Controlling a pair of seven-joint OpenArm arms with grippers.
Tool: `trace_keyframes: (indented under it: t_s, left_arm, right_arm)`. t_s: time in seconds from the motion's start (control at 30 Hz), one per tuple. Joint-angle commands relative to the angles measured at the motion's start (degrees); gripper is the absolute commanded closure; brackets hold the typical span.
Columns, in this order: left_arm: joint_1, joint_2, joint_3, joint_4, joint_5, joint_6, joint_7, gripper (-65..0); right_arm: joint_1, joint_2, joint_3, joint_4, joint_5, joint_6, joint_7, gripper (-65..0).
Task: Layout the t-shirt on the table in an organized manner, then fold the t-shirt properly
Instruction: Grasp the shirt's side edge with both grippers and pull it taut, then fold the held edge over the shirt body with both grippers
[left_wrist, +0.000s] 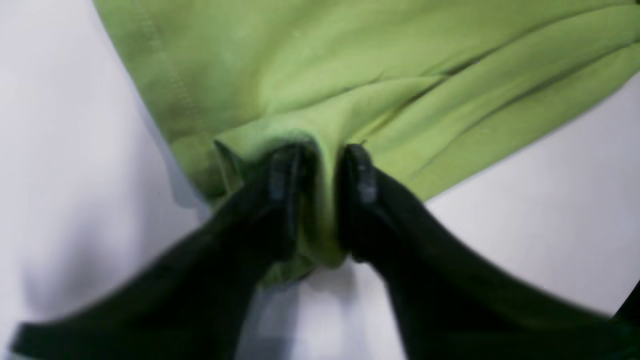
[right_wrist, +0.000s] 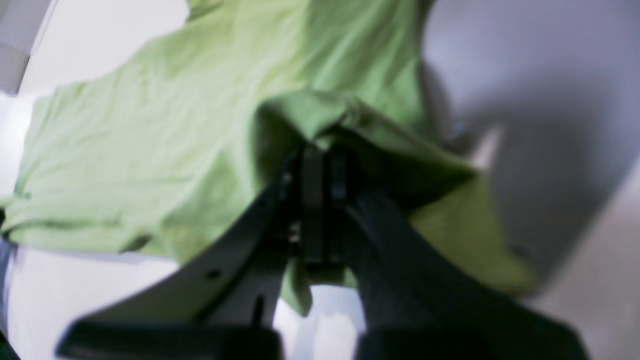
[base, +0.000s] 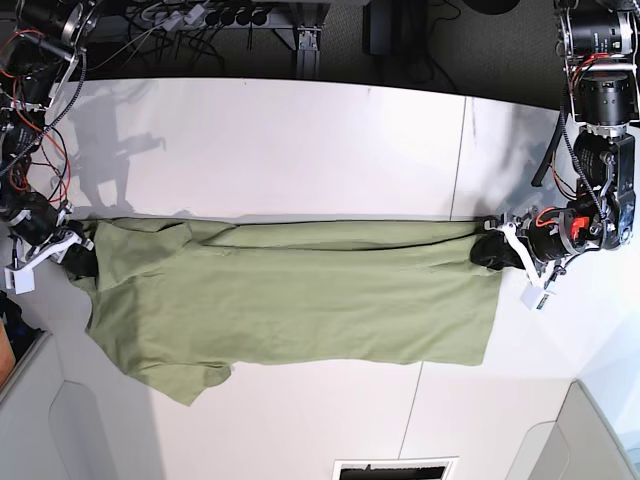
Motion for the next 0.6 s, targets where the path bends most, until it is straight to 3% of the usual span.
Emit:
trace_keyframes:
  t_s: [0.0,0.03,0.1,0.3,0.43,0.57]
  left_arm:
    - [-1.4,-1.0,-0.4,0.8,-1.0,-0.2,-0.8,-23.4]
    - [-1.4,-1.1,-0.4,0.8,-1.0,-0.2,-0.7,-24.4]
    - [-1.4,-1.4,-0.5,0.9,-1.3,-0.2,-0.3,-24.4]
    - [-1.4,-4.9,-3.3,5.0,-8.4,-0.2,0.5,-24.3]
    - [-1.6,-5.0,-6.5,7.6,-10.9,-0.2,0.6,-24.3]
    - [-1.2,-3.7,-6.4,7.6,-10.9,-0.2,3.1,-24.4]
  right_arm:
    - [1.2,1.2,0.0,0.9,1.2,0.0,1.4,-12.0]
    - [1.2,1.2,0.0,0.9,1.2,0.0,1.2,-18.0]
    - [1.2,1.3,0.4,1.6,1.4,0.0,1.1,-21.9]
    - [1.2,1.3,3.7,9.1,4.8,0.0,-3.6,-21.9]
    - [1.6,1.3,3.7,12.6,4.5,0.0,-3.5,-21.9]
    - [1.0,1.3,3.5,12.1,0.0,-1.1,-3.5,-21.9]
